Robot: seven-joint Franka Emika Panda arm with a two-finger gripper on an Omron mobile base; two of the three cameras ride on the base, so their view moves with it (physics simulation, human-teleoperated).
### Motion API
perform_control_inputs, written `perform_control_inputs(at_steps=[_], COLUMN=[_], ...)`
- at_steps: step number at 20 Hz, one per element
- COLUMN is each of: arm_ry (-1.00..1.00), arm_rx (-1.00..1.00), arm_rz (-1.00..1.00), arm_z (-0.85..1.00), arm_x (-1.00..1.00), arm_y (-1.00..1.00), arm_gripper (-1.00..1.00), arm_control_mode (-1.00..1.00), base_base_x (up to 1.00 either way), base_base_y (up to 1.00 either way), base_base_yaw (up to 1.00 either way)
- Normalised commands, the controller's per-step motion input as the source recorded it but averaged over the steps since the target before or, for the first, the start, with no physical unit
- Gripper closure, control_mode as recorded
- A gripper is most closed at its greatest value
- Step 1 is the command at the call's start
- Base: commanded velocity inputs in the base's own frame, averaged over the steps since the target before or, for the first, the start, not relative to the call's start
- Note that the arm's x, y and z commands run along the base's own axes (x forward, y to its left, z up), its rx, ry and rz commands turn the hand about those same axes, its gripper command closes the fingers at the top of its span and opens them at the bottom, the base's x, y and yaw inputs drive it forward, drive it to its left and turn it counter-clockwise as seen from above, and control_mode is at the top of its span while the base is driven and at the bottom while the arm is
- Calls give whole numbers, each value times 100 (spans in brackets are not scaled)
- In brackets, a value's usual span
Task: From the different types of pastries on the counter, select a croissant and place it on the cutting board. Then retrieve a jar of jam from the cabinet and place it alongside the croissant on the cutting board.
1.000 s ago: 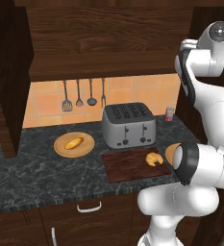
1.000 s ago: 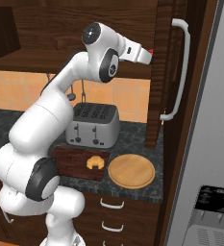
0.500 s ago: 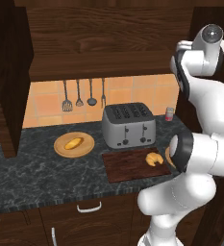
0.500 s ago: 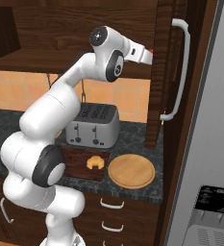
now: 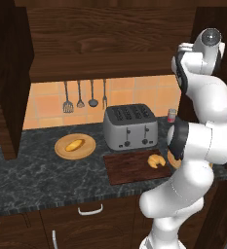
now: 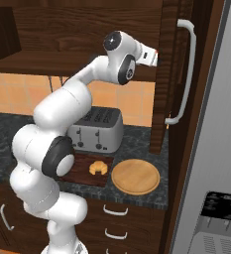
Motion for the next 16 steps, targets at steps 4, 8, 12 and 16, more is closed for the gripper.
perform_control_inputs(at_steps=[4,8,12,16], arm_ry=[0,0,0,1], arm_rx=[1,0,0,0], arm_rz=[0,0,0,0], arm_z=[-11,-9,-4,0], arm_x=[29,31,30,39], arm_y=[-28,-21,-4,0], arm_gripper=[-100,-100,-100,-100], arm_control_mode=[-100,-100,-100,-100], base_base_x=[0,0,0,0], base_base_y=[0,0,0,0], base_base_yaw=[0,0,0,0])
